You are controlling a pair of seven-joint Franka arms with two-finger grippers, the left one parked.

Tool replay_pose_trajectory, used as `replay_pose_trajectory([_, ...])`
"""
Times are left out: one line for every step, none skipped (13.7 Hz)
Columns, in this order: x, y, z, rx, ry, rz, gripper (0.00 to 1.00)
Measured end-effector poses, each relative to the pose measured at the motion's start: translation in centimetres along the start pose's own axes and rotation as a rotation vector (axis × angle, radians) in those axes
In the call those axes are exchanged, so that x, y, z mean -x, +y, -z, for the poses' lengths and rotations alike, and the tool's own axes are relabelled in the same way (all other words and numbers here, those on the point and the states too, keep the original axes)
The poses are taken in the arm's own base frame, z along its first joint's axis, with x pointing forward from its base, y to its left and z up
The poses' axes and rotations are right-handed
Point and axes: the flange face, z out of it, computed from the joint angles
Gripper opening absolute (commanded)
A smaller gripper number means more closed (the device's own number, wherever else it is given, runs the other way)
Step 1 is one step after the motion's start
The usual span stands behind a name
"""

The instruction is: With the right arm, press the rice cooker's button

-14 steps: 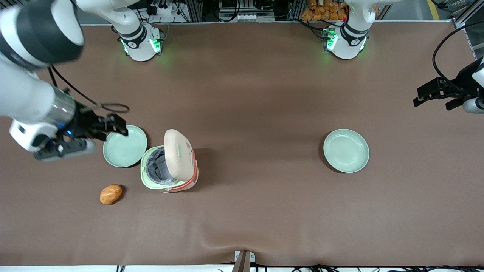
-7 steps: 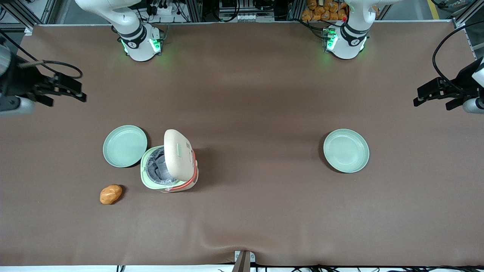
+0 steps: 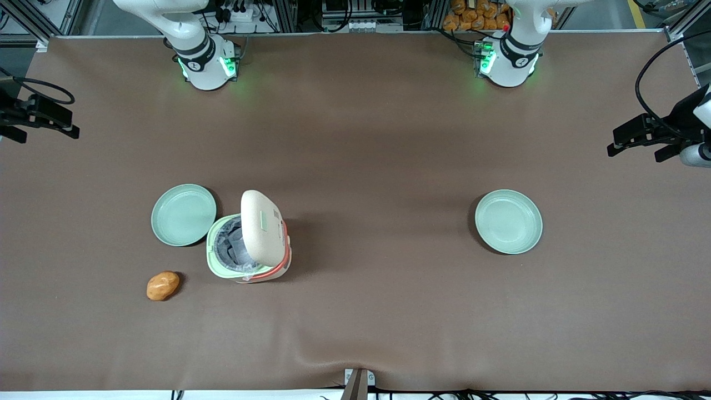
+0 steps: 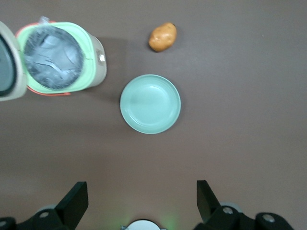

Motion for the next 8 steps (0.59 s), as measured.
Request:
replay_pose_trajectory([-0.1,-0.1,-0.7,0.004,-0.017,0.001,1.0])
replay_pose_trajectory([-0.2,-0.1,-1.6,0.006,-0.038,0.002,1.0])
replay_pose_trajectory([-0.3,0.0,-2.5,0.007,-0.057,0.001,1.0])
replay_pose_trajectory([-0.4,0.1,-3.2,0.007,-0.07,-0.002,1.0])
replay_pose_trajectory([-0.4,0.3,-3.5,0.007,-0.076,-0.007,1.0])
replay_pose_trajectory([-0.4,0.6,-3.6,0.006,-0.079,-0.013,1.0])
replay_pose_trajectory([-0.4,1.0,-3.7,0.006,-0.08,-0.021,1.0])
replay_pose_trajectory([-0.4,1.3,-3.7,0.006,-0.076,-0.028,1.0])
